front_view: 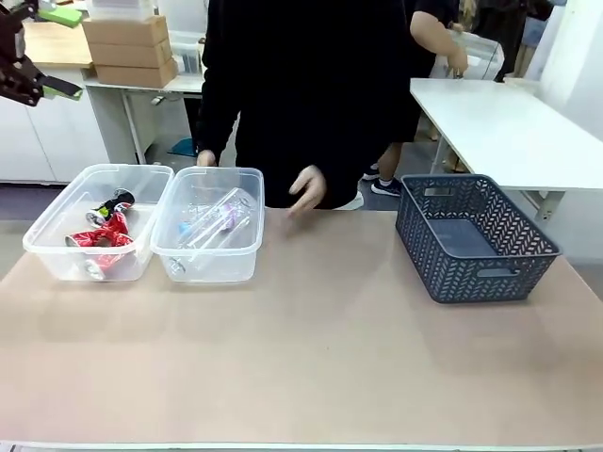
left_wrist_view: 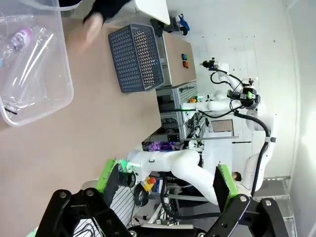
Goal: Sort the waste into each basket.
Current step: Release the Organizing box you were holding.
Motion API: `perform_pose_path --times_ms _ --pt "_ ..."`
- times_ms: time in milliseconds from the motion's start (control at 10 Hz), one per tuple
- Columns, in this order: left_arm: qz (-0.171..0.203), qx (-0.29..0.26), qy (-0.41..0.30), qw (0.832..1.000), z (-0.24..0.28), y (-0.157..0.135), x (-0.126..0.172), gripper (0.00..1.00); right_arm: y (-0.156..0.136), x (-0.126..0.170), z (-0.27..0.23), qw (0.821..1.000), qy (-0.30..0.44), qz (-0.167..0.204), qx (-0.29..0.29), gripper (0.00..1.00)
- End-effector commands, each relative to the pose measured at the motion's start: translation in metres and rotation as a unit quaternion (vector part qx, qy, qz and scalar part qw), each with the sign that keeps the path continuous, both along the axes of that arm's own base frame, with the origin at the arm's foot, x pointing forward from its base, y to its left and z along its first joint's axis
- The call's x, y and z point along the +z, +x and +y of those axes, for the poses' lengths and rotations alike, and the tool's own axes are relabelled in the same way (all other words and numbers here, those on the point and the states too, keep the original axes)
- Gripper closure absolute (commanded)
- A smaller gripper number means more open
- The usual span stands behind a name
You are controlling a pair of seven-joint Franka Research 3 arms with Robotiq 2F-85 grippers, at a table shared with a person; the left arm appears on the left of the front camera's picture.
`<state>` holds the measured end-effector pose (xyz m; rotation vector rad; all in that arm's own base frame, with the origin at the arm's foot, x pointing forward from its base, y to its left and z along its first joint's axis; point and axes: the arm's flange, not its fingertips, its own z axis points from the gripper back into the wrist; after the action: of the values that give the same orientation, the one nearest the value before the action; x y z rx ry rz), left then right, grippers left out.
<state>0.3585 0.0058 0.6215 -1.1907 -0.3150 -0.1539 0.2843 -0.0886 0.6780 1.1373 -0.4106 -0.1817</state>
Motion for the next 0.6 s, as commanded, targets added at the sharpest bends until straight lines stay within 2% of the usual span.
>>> perform_pose_path --times_ms 0,500 --pt "-0.014 -0.010 -0.012 1.000 0.0001 0.0009 -0.0012 0.00 0.0010 0.0018 0.0012 1.000 0.009 -0.011 0.007 0.00" --pt "-0.014 -0.010 -0.012 1.000 0.0001 0.0009 -0.0012 0.00 0.0010 0.0018 0.0012 1.000 0.009 -0.011 0.007 0.00"
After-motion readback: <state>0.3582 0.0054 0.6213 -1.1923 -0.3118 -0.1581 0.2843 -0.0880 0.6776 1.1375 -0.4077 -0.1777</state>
